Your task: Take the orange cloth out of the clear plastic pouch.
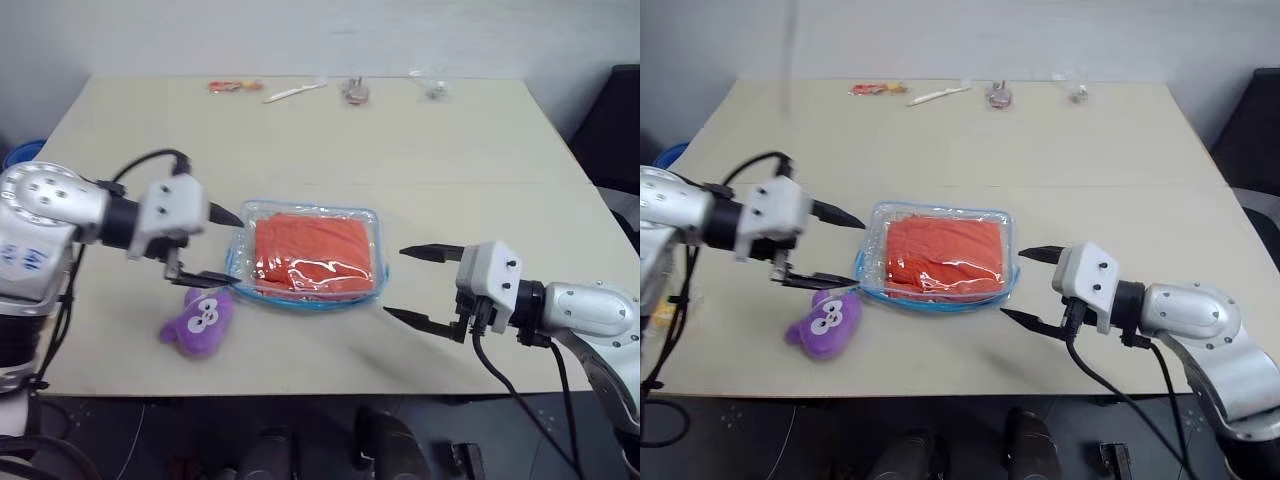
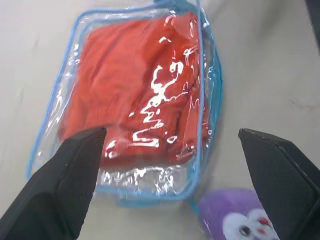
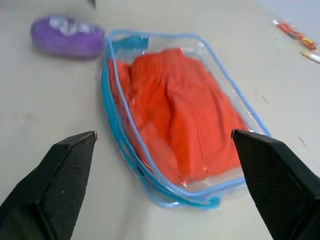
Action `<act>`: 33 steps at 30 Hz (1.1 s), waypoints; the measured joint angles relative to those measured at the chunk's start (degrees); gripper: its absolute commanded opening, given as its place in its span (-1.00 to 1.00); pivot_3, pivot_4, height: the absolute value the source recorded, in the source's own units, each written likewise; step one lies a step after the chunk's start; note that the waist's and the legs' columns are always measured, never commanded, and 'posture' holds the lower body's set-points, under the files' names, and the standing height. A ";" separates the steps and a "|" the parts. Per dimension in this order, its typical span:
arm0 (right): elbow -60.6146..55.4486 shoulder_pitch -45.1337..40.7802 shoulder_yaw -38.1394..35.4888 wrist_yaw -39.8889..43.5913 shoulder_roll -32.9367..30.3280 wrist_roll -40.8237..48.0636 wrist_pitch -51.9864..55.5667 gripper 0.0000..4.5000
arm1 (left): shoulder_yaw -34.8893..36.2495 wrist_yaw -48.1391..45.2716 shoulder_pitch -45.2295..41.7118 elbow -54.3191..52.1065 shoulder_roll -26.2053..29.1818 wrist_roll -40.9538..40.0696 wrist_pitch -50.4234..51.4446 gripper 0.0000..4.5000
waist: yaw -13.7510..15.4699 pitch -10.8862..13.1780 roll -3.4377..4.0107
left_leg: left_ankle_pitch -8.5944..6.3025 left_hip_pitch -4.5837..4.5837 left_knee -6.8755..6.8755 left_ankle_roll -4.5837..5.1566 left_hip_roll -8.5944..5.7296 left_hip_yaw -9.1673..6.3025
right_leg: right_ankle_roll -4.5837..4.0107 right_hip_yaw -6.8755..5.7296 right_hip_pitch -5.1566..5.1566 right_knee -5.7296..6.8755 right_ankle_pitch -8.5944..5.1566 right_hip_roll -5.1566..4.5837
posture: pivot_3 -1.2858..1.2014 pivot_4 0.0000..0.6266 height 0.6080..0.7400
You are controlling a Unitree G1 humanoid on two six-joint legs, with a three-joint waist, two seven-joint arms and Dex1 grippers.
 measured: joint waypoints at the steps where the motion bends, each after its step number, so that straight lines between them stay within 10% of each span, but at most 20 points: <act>1: -1.08 0.00 -0.01 -1.71 0.38 1.05 1.84 0.99 | -1.48 0.02 0.21 0.47 -0.17 2.15 -3.06 1.00 | -0.11 0.00 0.00 | 0.00 -0.02 0.00 0.00 0.01 0.00 | -0.01 -0.01 -0.03 -0.01 0.00 0.00 | 0.03 -0.52 1.00; 24: -7.36 8.69 0.91 -12.74 3.75 3.73 6.80 0.99 | -4.69 14.01 4.38 4.23 -9.56 17.05 -14.14 1.00 | 0.86 -0.01 -0.02 | -0.01 -0.04 0.03 0.03 -0.08 -0.04 | 0.01 -0.01 0.00 -0.03 0.01 -0.08 | 0.03 -0.52 1.00; 33: -7.34 12.35 1.59 -9.69 3.35 0.09 1.63 1.00 | -3.31 14.11 6.41 1.97 -9.57 16.44 -12.48 -0.09 | 0.87 -0.01 -0.02 | -0.01 -0.04 0.03 0.03 -0.07 -0.06 | 0.01 -0.02 0.01 -0.03 0.01 -0.08 | 0.03 -0.52 1.00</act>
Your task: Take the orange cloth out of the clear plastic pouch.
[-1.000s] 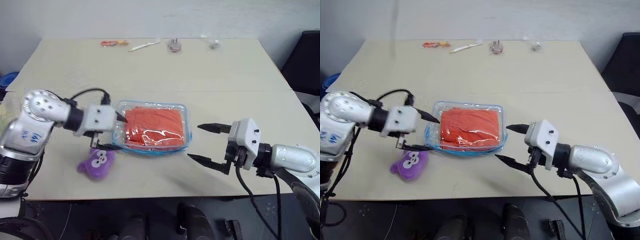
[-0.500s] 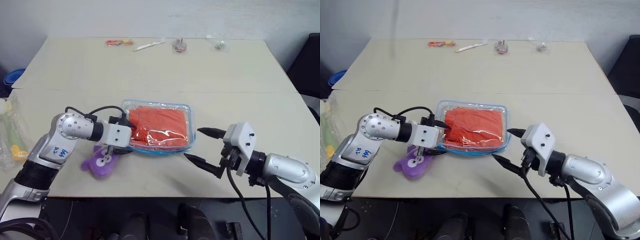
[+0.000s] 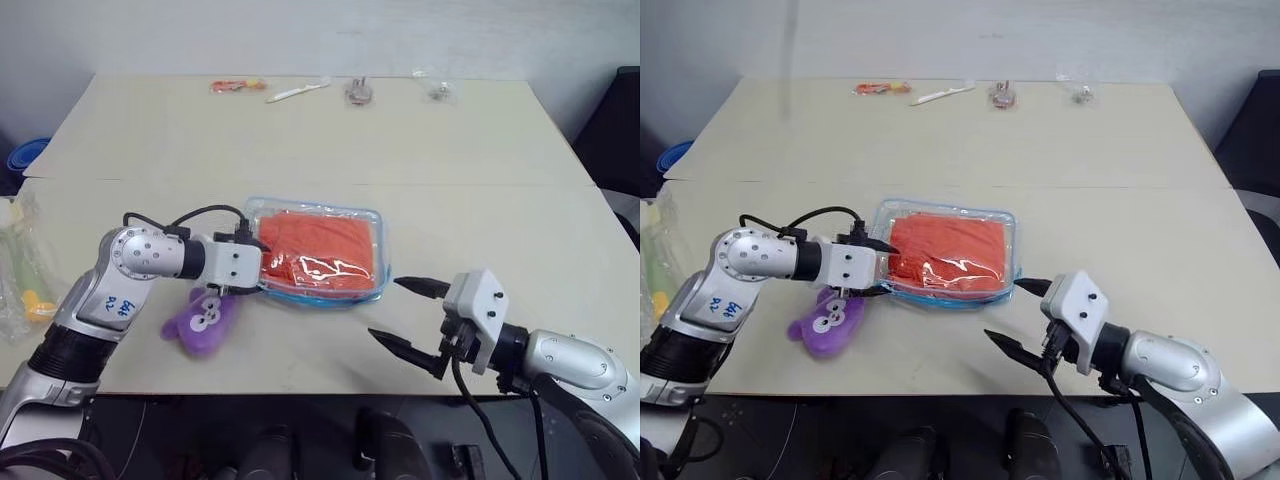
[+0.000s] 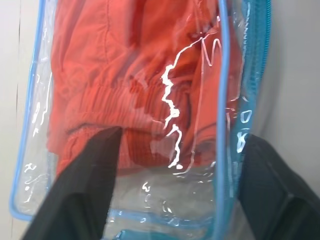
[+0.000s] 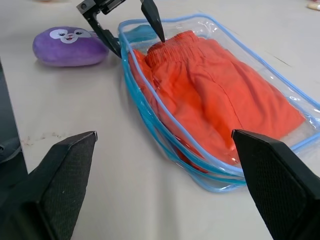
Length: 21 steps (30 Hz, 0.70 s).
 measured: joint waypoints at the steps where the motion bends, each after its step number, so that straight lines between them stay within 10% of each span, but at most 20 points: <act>1: 0.04 0.23 0.29 0.37 -0.04 -0.60 -0.65 1.00 | 0.07 -0.20 0.12 -0.55 0.00 -0.49 0.80 -0.25 | 0.00 0.00 0.00 | 0.00 0.00 0.00 0.00 0.00 0.00 | 0.00 0.00 0.00 0.00 0.00 0.00 | 0.03 -0.52 1.00; 7: 0.26 0.64 0.92 1.88 -0.10 -2.51 -2.25 1.00 | 0.90 -1.66 0.43 -4.44 0.49 -2.62 4.86 -0.98 | -0.06 0.00 0.00 | 0.00 0.01 0.01 0.00 0.01 0.00 | 0.00 0.01 0.01 0.01 0.00 0.01 | 0.03 -0.52 1.00; 21: 0.68 0.13 1.48 2.10 -0.13 -4.41 -2.99 1.00 | 1.86 -4.72 2.28 -6.65 0.78 -7.54 11.95 -0.98 | -0.10 0.00 0.00 | 0.00 0.01 0.01 0.00 0.01 0.00 | 0.00 0.01 0.01 0.01 0.00 0.01 | 0.03 -0.52 1.00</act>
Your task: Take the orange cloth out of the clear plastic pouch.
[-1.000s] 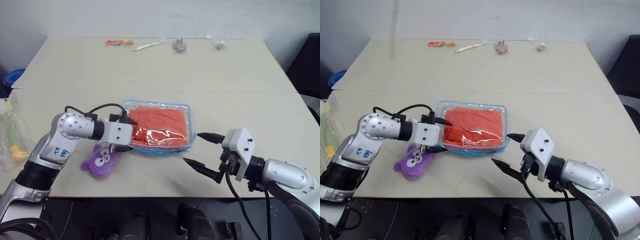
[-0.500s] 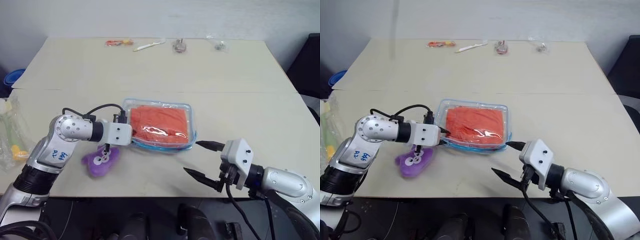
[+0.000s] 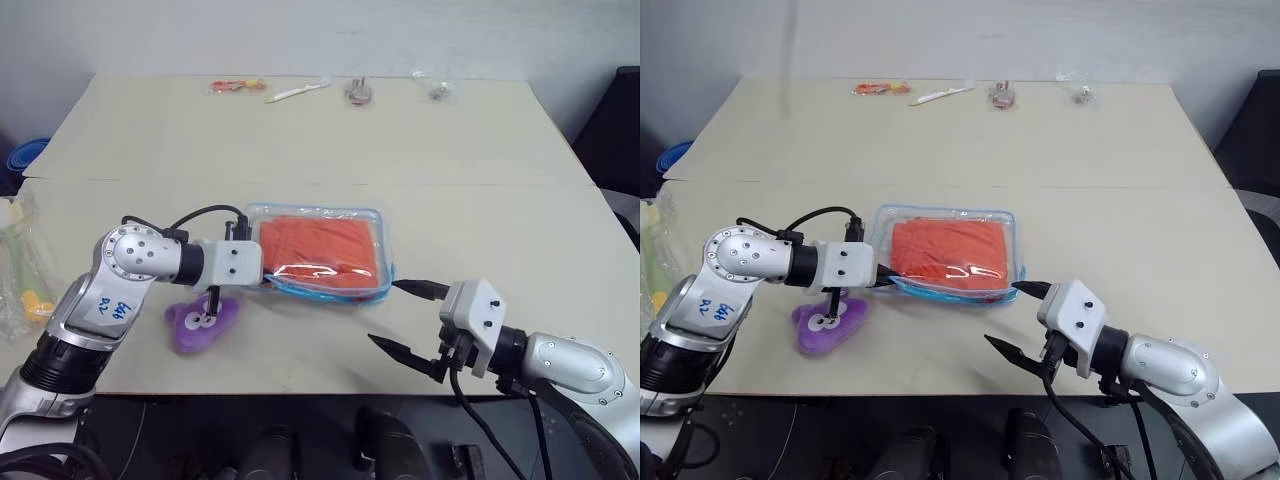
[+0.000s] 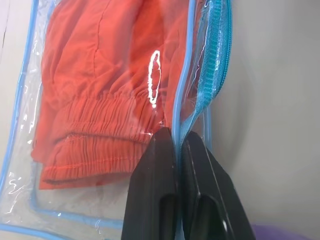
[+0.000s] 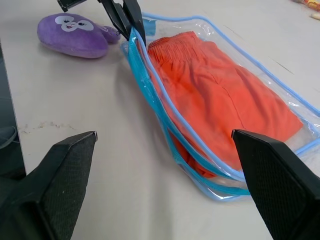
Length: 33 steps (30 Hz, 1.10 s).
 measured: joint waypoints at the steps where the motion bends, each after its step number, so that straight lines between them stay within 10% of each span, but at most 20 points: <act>1: 0.00 -0.07 0.00 0.00 -0.07 -0.01 0.01 1.00 | -0.02 -0.56 0.45 -0.09 0.03 -0.32 -0.01 -0.98 | 0.02 0.00 0.00 | 0.00 0.00 0.00 0.00 0.00 0.00 | 0.00 0.00 0.00 0.00 0.00 0.00 | 0.03 -0.52 1.00; 15: 0.01 -1.54 0.12 -0.02 -0.59 -0.03 0.20 1.00 | -0.15 -1.92 0.67 -1.59 0.64 -0.55 0.01 -0.98 | 0.06 0.00 0.00 | 0.00 0.00 0.02 0.00 0.00 -0.01 | 0.00 -0.01 0.02 0.00 0.00 0.00 | 0.03 -0.52 1.00; 27: 0.76 -2.84 1.47 -0.04 -1.16 -0.07 1.27 1.00 | -0.68 1.13 -0.10 0.44 -1.79 0.69 1.90 0.53 | 0.07 0.00 0.00 | 0.00 0.00 0.03 0.00 -0.01 -0.01 | 0.00 -0.01 0.02 0.00 0.00 -0.01 | 0.03 -0.52 1.00; 33: 0.75 -2.87 1.47 -0.03 -1.69 -0.06 1.38 1.00 | -0.62 -0.41 0.09 0.23 -0.29 0.08 -0.58 0.53 | 0.03 0.00 0.00 | 0.00 0.00 0.03 0.00 0.00 -0.01 | 0.00 -0.01 0.02 0.00 0.00 0.00 | 0.03 -0.52 1.00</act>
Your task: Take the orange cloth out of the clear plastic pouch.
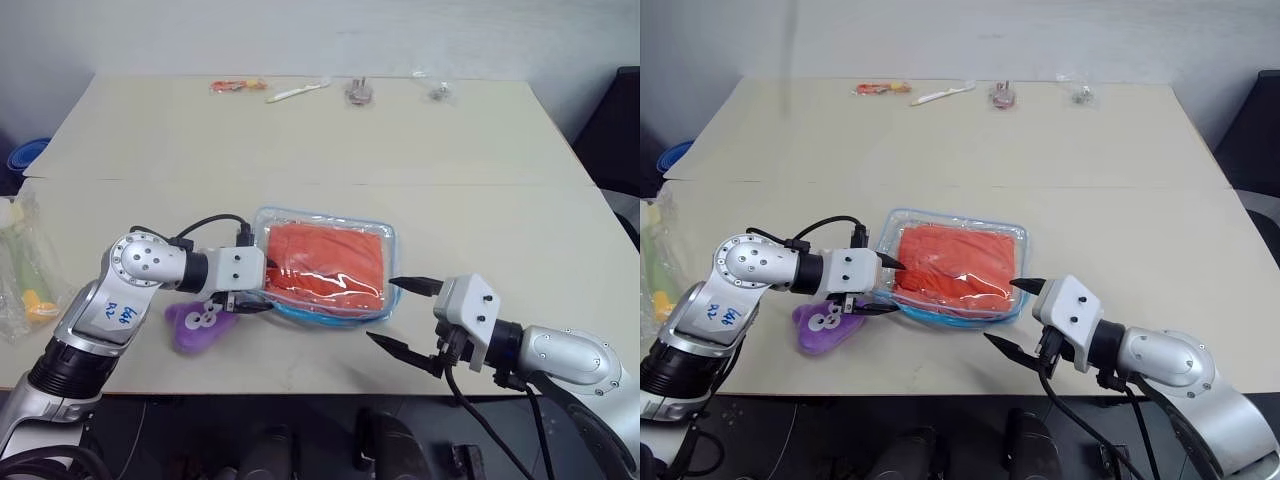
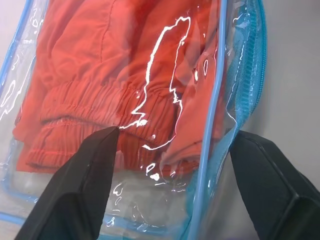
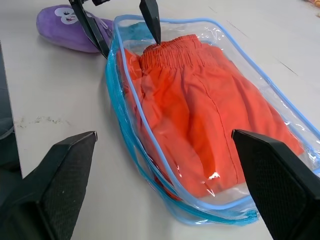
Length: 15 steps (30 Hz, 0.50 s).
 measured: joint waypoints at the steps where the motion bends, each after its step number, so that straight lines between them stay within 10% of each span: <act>1: 0.00 0.00 0.00 0.00 -0.15 0.00 0.00 1.00 | 0.04 -0.74 0.04 -0.04 0.87 -0.20 -0.94 0.53 | -0.02 0.00 0.00 | 0.00 0.00 0.00 0.00 0.00 0.00 | 0.00 0.00 0.00 0.00 0.00 0.00 | 0.03 -0.52 1.00; 15: 0.01 0.34 0.00 0.02 -0.35 -0.69 -0.16 1.00 | 0.50 -0.66 -0.82 2.22 0.43 0.80 -7.48 0.53 | 0.03 0.00 0.00 | 0.00 0.00 0.00 0.00 -0.01 0.00 | 0.00 -0.01 0.00 0.00 0.00 0.00 | 0.03 -0.52 1.00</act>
